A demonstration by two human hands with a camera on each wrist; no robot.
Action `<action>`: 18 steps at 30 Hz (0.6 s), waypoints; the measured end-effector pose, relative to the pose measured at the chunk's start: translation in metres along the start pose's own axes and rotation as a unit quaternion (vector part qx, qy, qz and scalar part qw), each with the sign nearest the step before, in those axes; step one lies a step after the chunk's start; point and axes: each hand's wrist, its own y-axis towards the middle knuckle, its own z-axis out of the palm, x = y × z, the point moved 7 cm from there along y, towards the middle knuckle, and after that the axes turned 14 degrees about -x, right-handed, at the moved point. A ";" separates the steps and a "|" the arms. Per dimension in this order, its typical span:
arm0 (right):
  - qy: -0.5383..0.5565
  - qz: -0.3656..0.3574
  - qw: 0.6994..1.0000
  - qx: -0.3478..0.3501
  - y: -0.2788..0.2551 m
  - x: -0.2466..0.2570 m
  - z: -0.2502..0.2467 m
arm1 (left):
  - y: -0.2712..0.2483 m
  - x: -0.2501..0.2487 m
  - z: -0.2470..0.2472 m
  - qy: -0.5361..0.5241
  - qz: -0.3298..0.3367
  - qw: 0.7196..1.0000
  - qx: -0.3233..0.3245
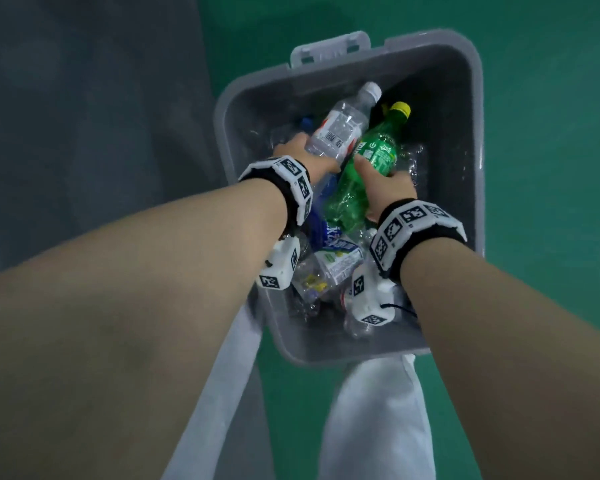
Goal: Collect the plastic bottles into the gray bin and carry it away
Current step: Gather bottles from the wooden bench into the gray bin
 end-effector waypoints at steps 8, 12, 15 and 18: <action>0.020 0.050 0.998 -0.021 0.034 0.011 0.042 | 0.058 -0.013 0.020 0.085 0.043 0.995 0.038; 0.034 0.060 0.997 -0.029 0.048 0.008 0.065 | 0.080 -0.016 0.030 0.146 0.094 0.985 0.024; 0.048 0.076 0.996 -0.010 0.053 0.007 0.079 | 0.092 -0.018 0.036 0.186 0.119 0.975 0.021; 0.057 0.079 0.995 0.017 0.059 0.008 0.089 | 0.103 -0.022 0.043 0.209 0.147 0.966 0.022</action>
